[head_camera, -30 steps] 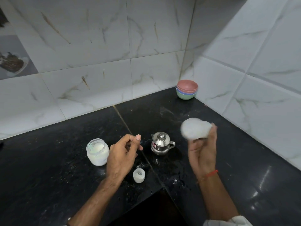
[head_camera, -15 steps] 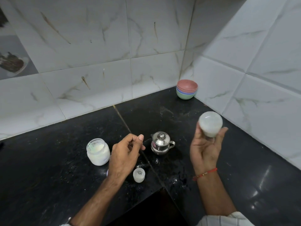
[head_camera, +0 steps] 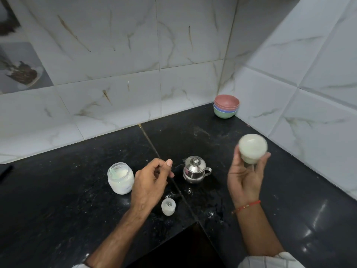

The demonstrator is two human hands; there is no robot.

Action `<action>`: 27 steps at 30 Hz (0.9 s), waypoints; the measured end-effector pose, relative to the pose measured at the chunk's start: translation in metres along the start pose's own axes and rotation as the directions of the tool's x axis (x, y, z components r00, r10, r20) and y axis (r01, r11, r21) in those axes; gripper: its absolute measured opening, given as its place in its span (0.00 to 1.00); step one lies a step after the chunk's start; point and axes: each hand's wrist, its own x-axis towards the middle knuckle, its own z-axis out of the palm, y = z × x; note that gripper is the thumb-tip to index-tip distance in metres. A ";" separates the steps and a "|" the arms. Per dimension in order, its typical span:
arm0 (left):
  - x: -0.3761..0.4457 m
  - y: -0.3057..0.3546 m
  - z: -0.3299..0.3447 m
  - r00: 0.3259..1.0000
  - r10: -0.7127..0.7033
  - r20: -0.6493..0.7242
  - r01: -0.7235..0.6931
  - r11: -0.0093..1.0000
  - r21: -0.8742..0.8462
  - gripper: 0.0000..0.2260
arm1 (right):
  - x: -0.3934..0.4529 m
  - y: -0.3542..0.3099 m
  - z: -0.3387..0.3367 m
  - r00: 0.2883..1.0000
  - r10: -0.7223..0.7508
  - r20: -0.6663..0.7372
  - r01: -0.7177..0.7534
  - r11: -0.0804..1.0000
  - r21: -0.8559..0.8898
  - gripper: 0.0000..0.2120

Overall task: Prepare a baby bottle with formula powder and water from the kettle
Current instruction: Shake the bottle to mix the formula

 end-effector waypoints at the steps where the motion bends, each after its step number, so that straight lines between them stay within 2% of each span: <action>1: 0.000 0.000 0.000 1.000 -0.002 0.001 0.002 1.000 -0.001 0.13 | 0.002 -0.001 0.002 0.999 -0.003 -0.050 0.010 0.991 0.131 0.24; 2: -0.001 0.000 0.000 1.000 -0.003 0.003 0.003 1.000 0.000 0.13 | 0.002 -0.001 0.003 0.998 -0.009 -0.056 0.017 0.988 0.154 0.26; 3: 0.000 -0.001 0.000 1.000 -0.006 0.004 0.006 1.000 0.005 0.13 | 0.001 0.002 0.004 0.999 -0.010 -0.046 0.014 0.997 0.082 0.26; 5: 0.000 -0.001 0.002 1.000 -0.012 0.003 0.011 1.000 0.013 0.13 | -0.003 0.009 0.005 0.997 -0.022 0.077 0.040 0.971 -0.234 0.25; 6: 0.001 0.000 0.003 1.000 -0.012 0.002 0.012 1.000 0.013 0.14 | -0.007 0.012 0.007 0.977 -0.016 0.211 0.109 0.893 -0.437 0.25; 7: 0.001 0.001 0.004 1.000 -0.008 0.001 0.008 1.000 0.010 0.15 | -0.009 0.013 0.008 0.926 0.053 0.375 0.206 0.761 -0.616 0.29; 8: 0.001 0.002 0.005 1.000 -0.002 0.001 0.002 1.000 0.005 0.16 | -0.011 0.015 0.008 0.840 0.195 0.506 0.305 0.602 -0.738 0.33; 9: 0.001 0.002 0.006 1.000 0.006 0.005 -0.006 1.000 -0.003 0.16 | -0.013 0.016 0.008 0.748 0.352 0.562 0.388 0.455 -0.802 0.37; 10: 0.002 0.002 0.007 1.000 0.014 0.011 -0.014 1.000 -0.006 0.15 | -0.014 0.016 0.008 0.686 0.465 0.559 0.429 0.362 -0.827 0.39; 11: 0.002 0.003 0.007 1.000 0.019 0.014 -0.019 1.000 0.000 0.14 | -0.015 0.016 0.010 0.677 0.496 0.544 0.421 0.345 -0.839 0.39; 12: 0.003 0.003 0.008 1.000 0.022 0.014 -0.022 1.000 0.010 0.14 | -0.015 0.017 0.012 0.713 0.443 0.544 0.385 0.401 -0.831 0.39; 13: 0.003 0.003 0.007 1.000 0.021 0.011 -0.021 1.000 0.012 0.14 | -0.015 0.017 0.012 0.780 0.327 0.533 0.335 0.501 -0.798 0.37; 15: 0.004 0.005 0.006 1.000 0.009 0.003 -0.009 1.000 -0.009 0.14 | -0.011 0.014 0.012 0.925 0.042 0.379 0.229 0.733 -0.640 0.29; 17: 0.004 0.005 0.003 1.000 -0.001 0.000 0.001 1.000 -0.020 0.14 | -0.001 0.006 0.010 0.987 -0.086 0.136 0.124 0.944 -0.307 0.23; 18: 0.004 0.005 0.002 1.000 -0.004 0.002 0.004 1.000 -0.018 0.14 | 0.005 0.001 0.008 0.997 -0.076 0.028 0.078 0.992 -0.098 0.24; 19: 0.004 0.004 0.001 1.000 -0.007 0.003 0.007 1.000 -0.014 0.14 | 0.009 -0.001 0.009 0.997 -0.057 -0.049 0.060 0.996 0.067 0.25; 20: 0.004 0.004 0.001 1.000 -0.010 0.003 0.010 1.000 -0.009 0.14 | 0.011 -0.003 0.009 0.996 -0.055 -0.066 0.065 0.986 0.151 0.25; 21: 0.004 0.004 0.002 1.000 -0.012 0.003 0.012 1.000 -0.007 0.14 | 0.010 -0.002 0.010 0.997 -0.061 -0.050 0.067 0.989 0.134 0.24; 22: 0.004 0.004 0.002 1.000 -0.011 0.003 0.011 1.000 -0.009 0.14 | 0.008 0.002 0.012 0.998 -0.064 -0.010 0.064 0.997 0.046 0.23; 24: 0.004 0.005 0.005 1.000 -0.007 0.006 0.007 1.000 -0.022 0.14 | 0.002 0.008 0.014 0.984 -0.030 0.176 0.083 0.950 -0.300 0.27; 25: 0.004 0.005 0.006 1.000 -0.003 0.010 0.004 1.000 -0.027 0.14 | -0.002 0.010 0.016 0.947 0.043 0.318 0.136 0.846 -0.516 0.31; 26: 0.004 0.005 0.007 1.000 0.002 0.013 -0.002 1.000 -0.027 0.14 | -0.005 0.011 0.018 0.877 0.183 0.445 0.207 0.692 -0.691 0.34; 27: 0.004 0.005 0.008 1.000 0.007 0.015 -0.007 1.000 -0.022 0.14 | -0.007 0.010 0.019 0.791 0.348 0.504 0.287 0.517 -0.806 0.37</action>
